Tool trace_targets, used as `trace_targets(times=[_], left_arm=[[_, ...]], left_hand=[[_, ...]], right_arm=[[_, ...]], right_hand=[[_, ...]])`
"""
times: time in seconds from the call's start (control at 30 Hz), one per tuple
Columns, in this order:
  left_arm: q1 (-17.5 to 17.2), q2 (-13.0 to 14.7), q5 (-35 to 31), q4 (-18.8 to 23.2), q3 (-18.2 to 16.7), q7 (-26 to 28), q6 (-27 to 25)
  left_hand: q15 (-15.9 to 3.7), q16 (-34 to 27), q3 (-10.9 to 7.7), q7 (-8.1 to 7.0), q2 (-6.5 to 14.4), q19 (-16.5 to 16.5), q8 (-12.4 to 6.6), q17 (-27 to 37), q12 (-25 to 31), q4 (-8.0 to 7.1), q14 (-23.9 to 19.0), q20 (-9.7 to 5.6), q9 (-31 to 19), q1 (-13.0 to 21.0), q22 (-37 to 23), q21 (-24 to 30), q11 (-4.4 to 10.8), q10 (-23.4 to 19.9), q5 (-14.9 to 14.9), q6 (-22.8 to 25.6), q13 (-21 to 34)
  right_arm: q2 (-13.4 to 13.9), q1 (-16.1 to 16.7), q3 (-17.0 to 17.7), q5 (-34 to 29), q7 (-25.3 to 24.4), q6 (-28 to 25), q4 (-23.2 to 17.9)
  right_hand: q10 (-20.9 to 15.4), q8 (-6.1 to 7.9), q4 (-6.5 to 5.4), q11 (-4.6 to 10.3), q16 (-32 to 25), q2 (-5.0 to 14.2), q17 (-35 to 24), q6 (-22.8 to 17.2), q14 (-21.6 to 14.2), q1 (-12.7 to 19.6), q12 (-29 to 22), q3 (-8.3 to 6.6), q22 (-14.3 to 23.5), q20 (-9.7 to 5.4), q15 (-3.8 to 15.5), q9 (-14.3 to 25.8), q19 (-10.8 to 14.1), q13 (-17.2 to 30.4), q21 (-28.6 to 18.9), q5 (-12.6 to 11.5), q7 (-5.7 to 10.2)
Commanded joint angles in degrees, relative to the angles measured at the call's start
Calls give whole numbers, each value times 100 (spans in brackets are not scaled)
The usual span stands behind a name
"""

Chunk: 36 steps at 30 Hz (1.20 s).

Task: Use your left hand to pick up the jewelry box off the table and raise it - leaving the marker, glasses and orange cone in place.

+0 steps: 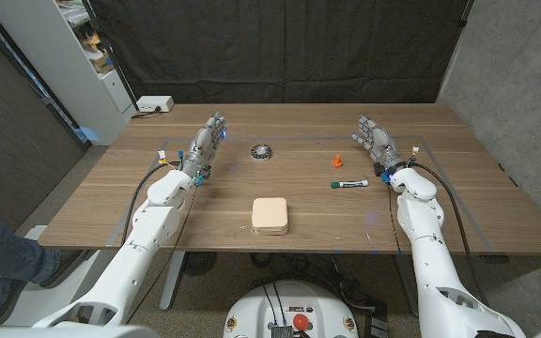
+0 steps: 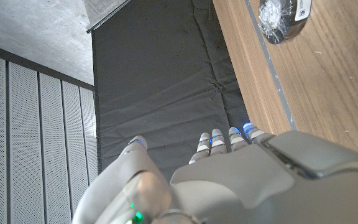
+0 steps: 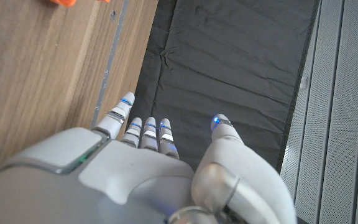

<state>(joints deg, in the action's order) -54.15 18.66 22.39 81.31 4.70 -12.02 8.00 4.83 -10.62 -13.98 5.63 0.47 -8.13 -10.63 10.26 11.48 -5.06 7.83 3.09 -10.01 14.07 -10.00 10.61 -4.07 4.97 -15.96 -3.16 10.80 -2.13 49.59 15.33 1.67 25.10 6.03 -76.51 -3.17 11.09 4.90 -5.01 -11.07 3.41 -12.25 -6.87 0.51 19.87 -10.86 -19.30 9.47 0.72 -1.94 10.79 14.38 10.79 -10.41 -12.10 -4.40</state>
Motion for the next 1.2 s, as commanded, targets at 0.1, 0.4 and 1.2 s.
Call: trace_targets(times=[0.1,0.4,1.2], left_arm=[[-162,22,-54,243,-36,6,-43],[-295,74,-102,441,-69,42,-52],[-659,163,-232,952,-96,42,142]], left_hand=[[10,-19,-23,8,33,-59,-23,13,47,41,13,-5,-20,67,-16,25,20,30,15,15,25],[13,-19,-26,5,44,-63,-21,13,49,48,12,2,-20,76,-17,27,17,26,22,13,25],[28,-31,-39,13,86,-51,-40,12,73,82,-33,34,-21,118,-17,43,-16,-37,49,75,24]], right_arm=[[-28,-37,109,-48,108,21,-1],[-31,-88,119,-52,149,49,47],[-94,-83,97,-90,69,107,31]], right_hand=[[-2,22,18,-41,-54,24,-5,-40,14,26,-39,9,24,-6,-53,15,0,21,-37,-8,12],[-1,21,25,-43,-56,30,-2,-41,13,26,-39,18,24,-1,-60,15,2,21,-39,-6,18],[-1,19,34,-33,-62,39,4,-41,10,20,-41,39,24,2,-62,15,2,22,-41,-2,17]])
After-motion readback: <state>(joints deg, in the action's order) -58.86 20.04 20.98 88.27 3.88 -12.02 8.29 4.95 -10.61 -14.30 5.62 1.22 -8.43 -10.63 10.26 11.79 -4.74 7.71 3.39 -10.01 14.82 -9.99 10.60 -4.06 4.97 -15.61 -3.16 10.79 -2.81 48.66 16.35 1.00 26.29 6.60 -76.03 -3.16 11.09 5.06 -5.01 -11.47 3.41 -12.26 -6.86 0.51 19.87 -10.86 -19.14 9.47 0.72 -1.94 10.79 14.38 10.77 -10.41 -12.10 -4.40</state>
